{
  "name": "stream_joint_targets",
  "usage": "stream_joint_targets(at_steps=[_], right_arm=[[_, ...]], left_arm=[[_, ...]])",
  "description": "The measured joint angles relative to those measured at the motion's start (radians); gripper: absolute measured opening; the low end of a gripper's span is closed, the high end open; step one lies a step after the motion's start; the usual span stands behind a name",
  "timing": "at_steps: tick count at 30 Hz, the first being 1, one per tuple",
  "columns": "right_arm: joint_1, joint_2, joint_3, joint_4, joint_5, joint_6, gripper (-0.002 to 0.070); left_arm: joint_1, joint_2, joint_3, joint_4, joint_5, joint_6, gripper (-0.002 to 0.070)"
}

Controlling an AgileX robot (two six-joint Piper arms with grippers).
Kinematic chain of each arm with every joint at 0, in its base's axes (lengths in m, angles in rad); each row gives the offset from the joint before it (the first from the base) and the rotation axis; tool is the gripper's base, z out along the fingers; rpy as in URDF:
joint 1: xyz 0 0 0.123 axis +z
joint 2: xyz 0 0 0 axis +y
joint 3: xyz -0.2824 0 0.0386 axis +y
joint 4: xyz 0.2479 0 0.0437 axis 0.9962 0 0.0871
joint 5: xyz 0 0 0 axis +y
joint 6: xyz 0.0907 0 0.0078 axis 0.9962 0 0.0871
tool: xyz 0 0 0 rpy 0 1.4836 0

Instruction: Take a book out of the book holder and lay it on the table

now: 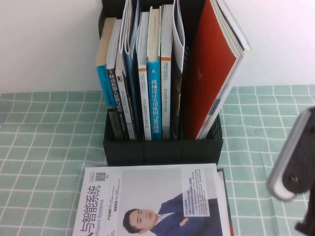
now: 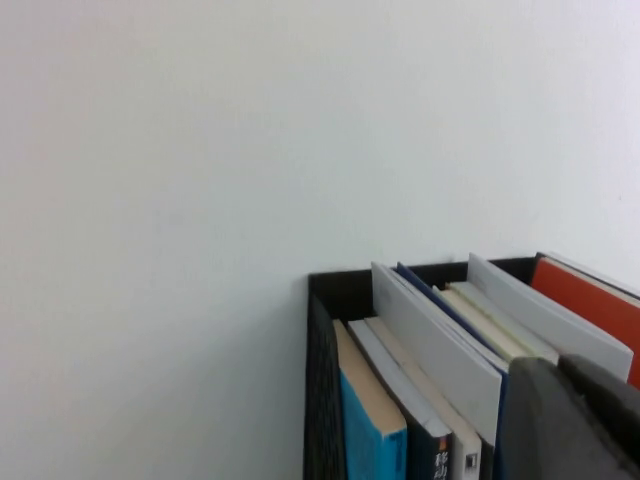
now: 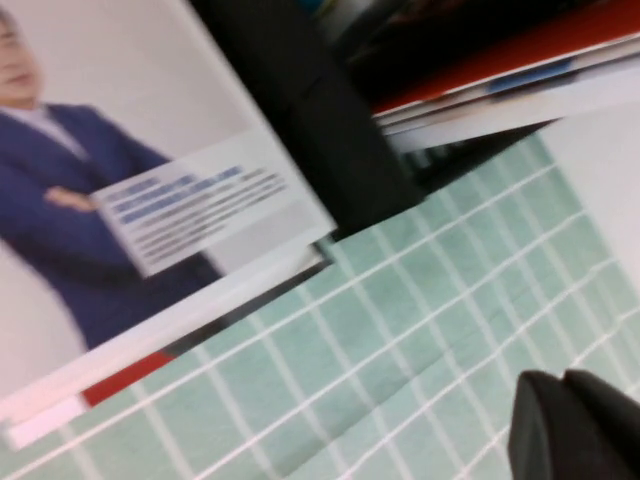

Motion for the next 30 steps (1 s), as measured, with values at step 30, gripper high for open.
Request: stream_joint_targets(at_steps=[30], right_arm=[[0.000,-0.032,0.447,1.327,-0.403,-1.157,-0.0001]], left_arm=[[0.000,-0.131,0.266,0.052,-0.336,-0.192,-0.0003]])
